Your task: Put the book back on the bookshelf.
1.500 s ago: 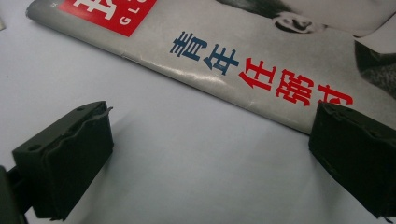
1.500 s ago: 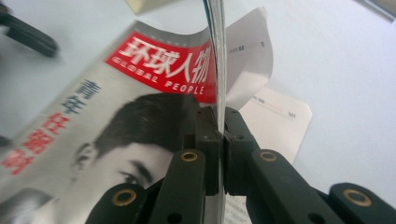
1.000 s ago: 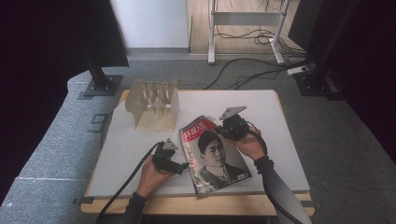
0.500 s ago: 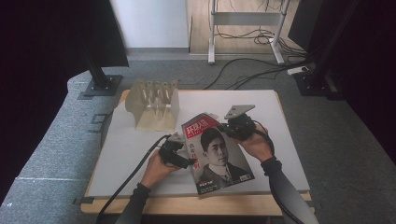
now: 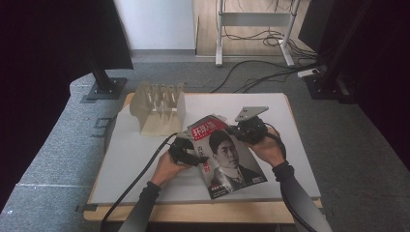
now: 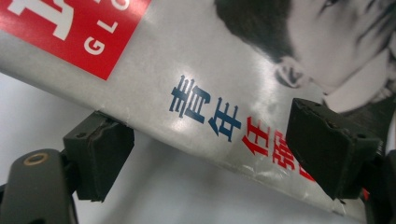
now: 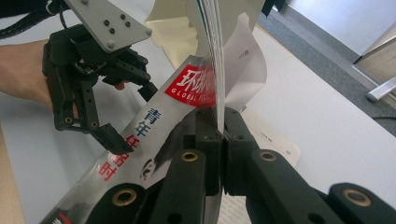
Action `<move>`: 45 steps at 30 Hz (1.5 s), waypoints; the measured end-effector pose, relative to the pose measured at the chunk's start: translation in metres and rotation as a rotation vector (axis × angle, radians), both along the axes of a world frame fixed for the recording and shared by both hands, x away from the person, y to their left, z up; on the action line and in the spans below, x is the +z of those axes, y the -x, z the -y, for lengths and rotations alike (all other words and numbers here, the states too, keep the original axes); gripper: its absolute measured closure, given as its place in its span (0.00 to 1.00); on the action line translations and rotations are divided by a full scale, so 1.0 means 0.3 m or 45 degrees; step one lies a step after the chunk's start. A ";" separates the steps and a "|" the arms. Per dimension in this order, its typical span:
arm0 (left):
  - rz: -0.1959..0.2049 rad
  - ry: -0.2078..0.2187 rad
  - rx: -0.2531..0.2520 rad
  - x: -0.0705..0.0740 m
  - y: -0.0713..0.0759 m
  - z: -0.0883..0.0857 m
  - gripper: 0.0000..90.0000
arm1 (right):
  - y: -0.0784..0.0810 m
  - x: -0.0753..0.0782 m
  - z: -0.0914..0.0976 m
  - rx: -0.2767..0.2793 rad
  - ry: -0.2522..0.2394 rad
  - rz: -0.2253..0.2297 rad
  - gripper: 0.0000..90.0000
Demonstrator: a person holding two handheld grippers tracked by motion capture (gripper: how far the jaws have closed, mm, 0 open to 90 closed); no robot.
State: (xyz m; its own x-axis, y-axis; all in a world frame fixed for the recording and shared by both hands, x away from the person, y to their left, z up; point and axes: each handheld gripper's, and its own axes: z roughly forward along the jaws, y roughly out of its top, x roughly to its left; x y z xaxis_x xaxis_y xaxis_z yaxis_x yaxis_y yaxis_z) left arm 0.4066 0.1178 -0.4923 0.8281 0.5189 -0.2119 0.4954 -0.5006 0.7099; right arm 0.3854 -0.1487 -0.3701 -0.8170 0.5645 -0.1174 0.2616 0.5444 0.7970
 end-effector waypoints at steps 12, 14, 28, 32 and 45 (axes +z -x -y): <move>0.172 -0.078 0.062 0.116 0.007 0.010 0.51 | 0.001 0.040 0.009 -0.011 -0.029 0.035 0.95; 0.175 -0.076 0.057 0.133 0.006 0.008 0.54 | 0.000 0.042 0.008 -0.014 -0.026 0.042 0.95; 0.204 -0.027 0.088 0.255 0.000 -0.028 0.80 | -0.013 0.065 0.024 -0.054 -0.026 0.121 0.94; 0.285 -0.033 0.102 0.294 0.013 -0.040 0.83 | -0.018 0.069 0.029 -0.077 -0.031 0.136 0.94; 0.544 -0.080 0.068 0.380 0.126 -0.055 0.88 | -0.022 0.046 0.086 -0.130 -0.094 0.120 0.94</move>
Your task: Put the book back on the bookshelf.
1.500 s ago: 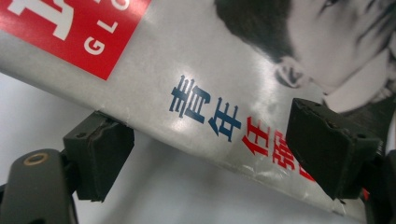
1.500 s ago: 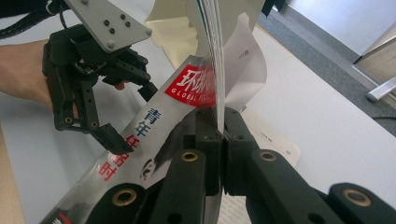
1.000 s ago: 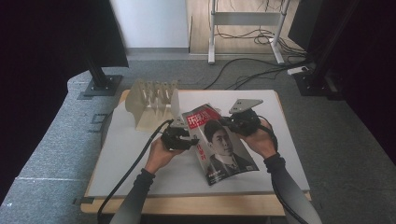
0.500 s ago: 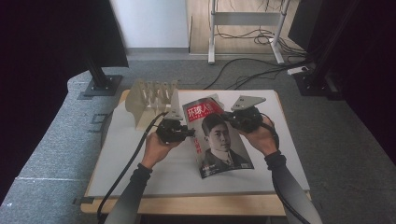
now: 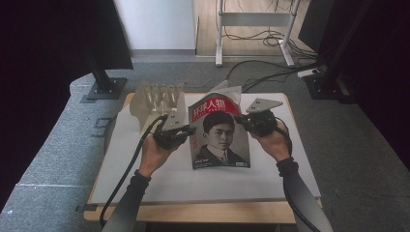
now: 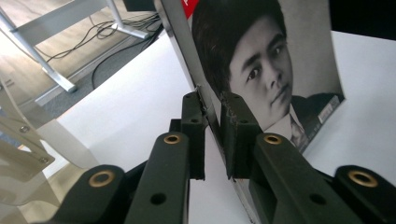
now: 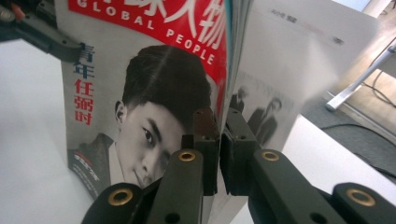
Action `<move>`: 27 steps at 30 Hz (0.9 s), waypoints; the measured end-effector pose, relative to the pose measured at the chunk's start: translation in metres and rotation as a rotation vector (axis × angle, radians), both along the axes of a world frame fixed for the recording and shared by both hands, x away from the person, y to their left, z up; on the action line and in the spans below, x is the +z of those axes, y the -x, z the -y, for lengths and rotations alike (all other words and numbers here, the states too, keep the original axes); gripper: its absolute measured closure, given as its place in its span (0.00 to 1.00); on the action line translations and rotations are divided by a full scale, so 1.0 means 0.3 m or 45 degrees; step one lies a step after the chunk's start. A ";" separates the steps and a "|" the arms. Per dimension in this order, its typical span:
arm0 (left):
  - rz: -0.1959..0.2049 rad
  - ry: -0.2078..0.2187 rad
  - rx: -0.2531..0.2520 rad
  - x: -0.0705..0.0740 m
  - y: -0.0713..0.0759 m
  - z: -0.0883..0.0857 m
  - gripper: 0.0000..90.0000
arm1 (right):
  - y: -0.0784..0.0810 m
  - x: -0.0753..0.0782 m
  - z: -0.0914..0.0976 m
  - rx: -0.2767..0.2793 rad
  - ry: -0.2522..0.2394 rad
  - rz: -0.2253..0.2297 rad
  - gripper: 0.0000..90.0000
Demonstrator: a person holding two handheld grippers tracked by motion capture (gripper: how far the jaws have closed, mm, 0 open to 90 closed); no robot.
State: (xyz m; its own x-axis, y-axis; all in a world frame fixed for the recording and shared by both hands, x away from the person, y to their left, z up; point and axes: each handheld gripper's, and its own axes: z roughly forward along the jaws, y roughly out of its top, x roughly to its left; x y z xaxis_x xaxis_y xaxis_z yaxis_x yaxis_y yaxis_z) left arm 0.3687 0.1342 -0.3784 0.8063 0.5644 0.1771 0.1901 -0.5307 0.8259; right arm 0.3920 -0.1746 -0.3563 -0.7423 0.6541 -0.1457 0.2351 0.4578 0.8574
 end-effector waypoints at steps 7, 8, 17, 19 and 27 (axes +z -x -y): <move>-0.032 0.041 -0.057 0.048 -0.002 0.036 0.76 | 0.052 -0.006 0.035 0.028 -0.018 0.013 0.94; -0.043 0.039 -0.055 0.055 -0.009 0.042 0.75 | 0.057 -0.007 0.039 0.033 -0.020 0.014 0.94; -0.097 0.078 -0.040 0.088 -0.074 0.082 0.74 | 0.082 -0.016 0.070 0.066 -0.050 -0.002 0.94; -0.112 0.061 -0.049 0.087 -0.079 0.091 0.78 | 0.083 -0.019 0.075 0.069 -0.055 -0.006 0.94; -0.164 0.062 -0.090 0.100 -0.078 0.079 0.95 | 0.065 -0.032 0.093 0.017 -0.058 -0.036 0.88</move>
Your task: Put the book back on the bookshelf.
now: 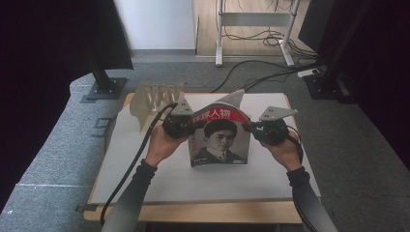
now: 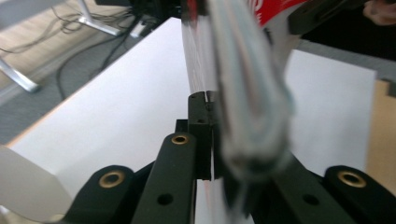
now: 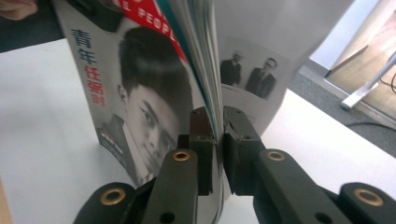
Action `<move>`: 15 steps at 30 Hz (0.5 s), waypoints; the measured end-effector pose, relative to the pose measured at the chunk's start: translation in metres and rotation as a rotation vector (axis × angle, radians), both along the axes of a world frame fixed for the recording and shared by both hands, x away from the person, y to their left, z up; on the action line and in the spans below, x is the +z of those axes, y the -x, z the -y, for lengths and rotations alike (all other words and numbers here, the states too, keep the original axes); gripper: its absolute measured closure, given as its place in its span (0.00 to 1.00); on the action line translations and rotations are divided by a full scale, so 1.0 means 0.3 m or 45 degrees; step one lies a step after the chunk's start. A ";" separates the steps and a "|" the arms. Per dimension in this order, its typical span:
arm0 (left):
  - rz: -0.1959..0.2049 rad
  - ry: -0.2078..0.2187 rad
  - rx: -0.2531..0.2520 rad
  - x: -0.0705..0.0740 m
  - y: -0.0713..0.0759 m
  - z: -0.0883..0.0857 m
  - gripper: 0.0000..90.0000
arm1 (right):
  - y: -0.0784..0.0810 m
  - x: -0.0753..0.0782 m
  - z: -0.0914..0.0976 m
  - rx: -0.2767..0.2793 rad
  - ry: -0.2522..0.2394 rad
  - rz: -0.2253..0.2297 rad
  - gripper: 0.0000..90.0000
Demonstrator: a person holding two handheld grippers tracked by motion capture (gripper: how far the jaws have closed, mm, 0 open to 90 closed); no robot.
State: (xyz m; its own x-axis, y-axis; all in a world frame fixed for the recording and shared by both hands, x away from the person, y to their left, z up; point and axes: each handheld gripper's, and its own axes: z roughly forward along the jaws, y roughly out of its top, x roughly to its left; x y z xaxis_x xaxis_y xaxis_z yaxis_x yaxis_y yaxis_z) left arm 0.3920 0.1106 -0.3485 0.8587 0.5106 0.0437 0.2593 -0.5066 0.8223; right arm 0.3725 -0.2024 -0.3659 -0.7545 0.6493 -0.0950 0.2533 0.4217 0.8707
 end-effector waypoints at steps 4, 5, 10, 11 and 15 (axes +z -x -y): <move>-0.013 0.004 -0.065 0.005 -0.001 -0.017 0.95 | -0.010 -0.024 0.020 -0.048 -0.003 -0.024 0.80; -0.014 0.002 -0.074 0.007 0.000 -0.020 0.95 | -0.013 -0.032 0.026 -0.057 -0.007 -0.030 0.76; -0.011 -0.021 -0.086 0.013 0.008 -0.023 0.96 | -0.021 -0.070 0.048 -0.115 -0.036 -0.053 0.56; -0.012 -0.023 -0.080 0.014 0.008 -0.024 0.96 | -0.021 -0.078 0.053 -0.123 -0.046 -0.055 0.54; -0.031 -0.022 -0.036 0.021 -0.001 -0.040 0.96 | -0.017 -0.109 0.071 -0.146 -0.072 -0.079 0.48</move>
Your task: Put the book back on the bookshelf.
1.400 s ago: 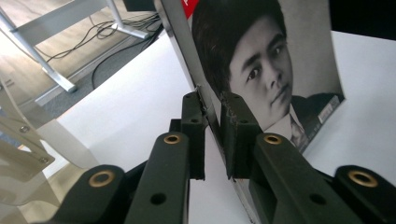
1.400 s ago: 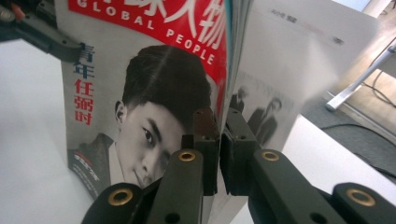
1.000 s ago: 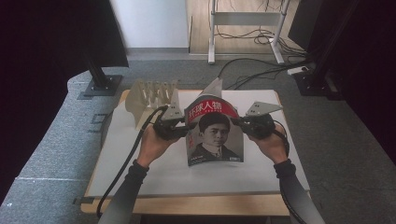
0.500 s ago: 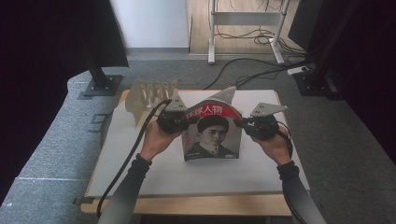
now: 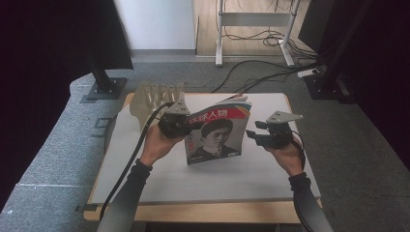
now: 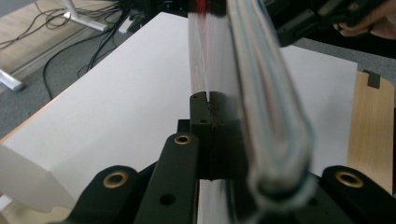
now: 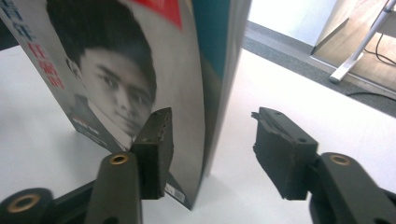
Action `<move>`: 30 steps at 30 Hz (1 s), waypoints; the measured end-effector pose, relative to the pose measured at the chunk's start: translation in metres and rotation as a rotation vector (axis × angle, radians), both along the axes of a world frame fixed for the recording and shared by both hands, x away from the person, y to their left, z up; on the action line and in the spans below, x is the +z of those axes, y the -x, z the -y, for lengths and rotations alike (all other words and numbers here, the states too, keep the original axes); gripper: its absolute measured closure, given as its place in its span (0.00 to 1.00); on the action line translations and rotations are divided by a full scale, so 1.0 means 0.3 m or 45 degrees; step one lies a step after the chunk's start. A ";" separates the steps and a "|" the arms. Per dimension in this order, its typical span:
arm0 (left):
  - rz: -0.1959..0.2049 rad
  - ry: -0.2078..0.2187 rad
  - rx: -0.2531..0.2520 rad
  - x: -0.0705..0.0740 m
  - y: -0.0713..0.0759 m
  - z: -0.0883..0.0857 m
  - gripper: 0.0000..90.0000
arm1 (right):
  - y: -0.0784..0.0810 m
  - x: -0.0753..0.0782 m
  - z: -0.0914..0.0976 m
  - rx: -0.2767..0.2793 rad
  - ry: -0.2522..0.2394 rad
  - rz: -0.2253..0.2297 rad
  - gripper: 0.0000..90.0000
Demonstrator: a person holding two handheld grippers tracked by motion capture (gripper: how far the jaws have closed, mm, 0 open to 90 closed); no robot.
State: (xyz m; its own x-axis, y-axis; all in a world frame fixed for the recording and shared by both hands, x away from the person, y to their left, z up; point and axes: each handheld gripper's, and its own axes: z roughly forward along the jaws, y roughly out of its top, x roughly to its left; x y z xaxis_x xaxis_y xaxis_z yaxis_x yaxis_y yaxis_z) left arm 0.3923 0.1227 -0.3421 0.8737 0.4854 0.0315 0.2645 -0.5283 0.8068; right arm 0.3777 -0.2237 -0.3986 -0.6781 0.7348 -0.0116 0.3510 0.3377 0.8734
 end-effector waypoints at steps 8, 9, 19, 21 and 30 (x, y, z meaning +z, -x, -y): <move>-0.011 0.009 0.041 0.020 0.007 -0.044 0.96 | -0.005 -0.100 0.015 -0.023 0.051 -0.062 0.32; -0.010 0.014 0.042 0.022 0.008 -0.051 0.96 | -0.007 -0.114 0.015 -0.020 0.062 -0.072 0.31; -0.037 0.047 0.085 0.039 0.017 -0.122 0.97 | -0.003 -0.221 0.020 -0.034 0.091 -0.167 0.16; -0.037 0.044 0.101 0.047 0.022 -0.136 0.97 | -0.001 -0.241 0.022 -0.043 0.093 -0.184 0.15; -0.057 0.078 0.154 0.063 0.036 -0.226 0.97 | 0.017 -0.311 0.026 -0.059 0.128 -0.219 0.11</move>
State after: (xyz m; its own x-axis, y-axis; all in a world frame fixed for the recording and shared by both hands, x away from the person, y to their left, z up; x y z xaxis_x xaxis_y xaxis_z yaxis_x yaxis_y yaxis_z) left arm 0.3816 0.1905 -0.3233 0.8087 0.5870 -0.0392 0.3595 -0.4403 0.8227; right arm 0.3726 -0.2314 -0.4919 -0.6418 0.7664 0.0268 0.5093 0.3999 0.7620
